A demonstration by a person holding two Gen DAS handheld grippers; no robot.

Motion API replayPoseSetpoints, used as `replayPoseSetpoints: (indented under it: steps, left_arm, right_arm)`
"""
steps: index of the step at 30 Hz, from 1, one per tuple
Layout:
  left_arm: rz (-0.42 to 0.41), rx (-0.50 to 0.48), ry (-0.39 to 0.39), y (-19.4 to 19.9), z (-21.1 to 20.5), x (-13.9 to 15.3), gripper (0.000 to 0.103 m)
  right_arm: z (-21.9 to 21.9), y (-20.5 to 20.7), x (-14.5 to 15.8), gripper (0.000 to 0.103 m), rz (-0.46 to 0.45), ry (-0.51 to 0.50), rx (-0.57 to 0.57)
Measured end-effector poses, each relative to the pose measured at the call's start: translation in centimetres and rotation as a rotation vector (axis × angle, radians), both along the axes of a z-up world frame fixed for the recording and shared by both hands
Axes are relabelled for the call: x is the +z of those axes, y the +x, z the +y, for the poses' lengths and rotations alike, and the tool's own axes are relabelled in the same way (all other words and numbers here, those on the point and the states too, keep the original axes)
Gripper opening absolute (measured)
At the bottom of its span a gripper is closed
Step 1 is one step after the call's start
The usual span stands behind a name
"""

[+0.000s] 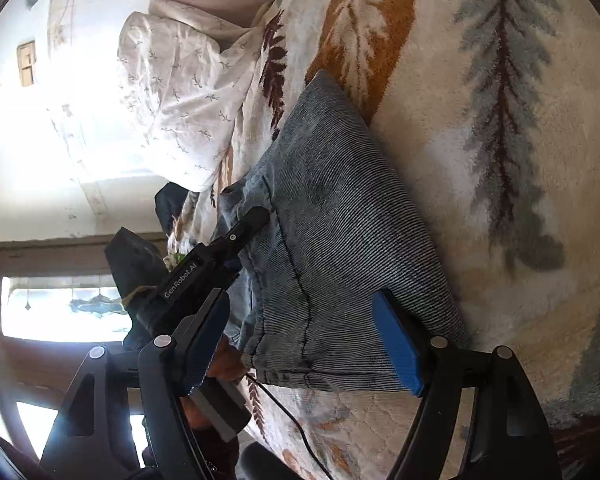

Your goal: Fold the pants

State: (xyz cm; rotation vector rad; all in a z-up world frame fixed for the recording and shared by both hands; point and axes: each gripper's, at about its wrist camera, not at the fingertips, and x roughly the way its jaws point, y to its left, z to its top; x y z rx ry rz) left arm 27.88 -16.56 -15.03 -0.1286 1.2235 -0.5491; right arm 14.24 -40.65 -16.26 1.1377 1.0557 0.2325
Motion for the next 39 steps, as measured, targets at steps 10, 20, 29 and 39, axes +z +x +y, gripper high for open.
replayPoseSetpoints:
  steps: [10, 20, 29, 39]
  left_arm:
    - [-0.153, -0.086, 0.003, 1.0, -1.5, 2.6, 0.032]
    - [-0.109, -0.036, 0.100, -0.2, 2.1, 0.5, 0.051]
    - [-0.281, 0.119, 0.271, -7.2, 13.1, 4.9, 0.074]
    - [-0.267, 0.378, 0.392, -10.6, 25.0, -0.1, 0.082]
  right_arm:
    - [5.2, 0.5, 2.0, 0.074, -0.109, -0.115, 0.189]
    - [10.7, 1.4, 0.8, 0.072, -0.085, -0.478, 0.336]
    - [14.3, 0.4, 1.3, 0.077, -0.130, -0.729, 0.438]
    - [15.5, 1.8, 1.8, 0.076, -0.228, -0.811, 0.283]
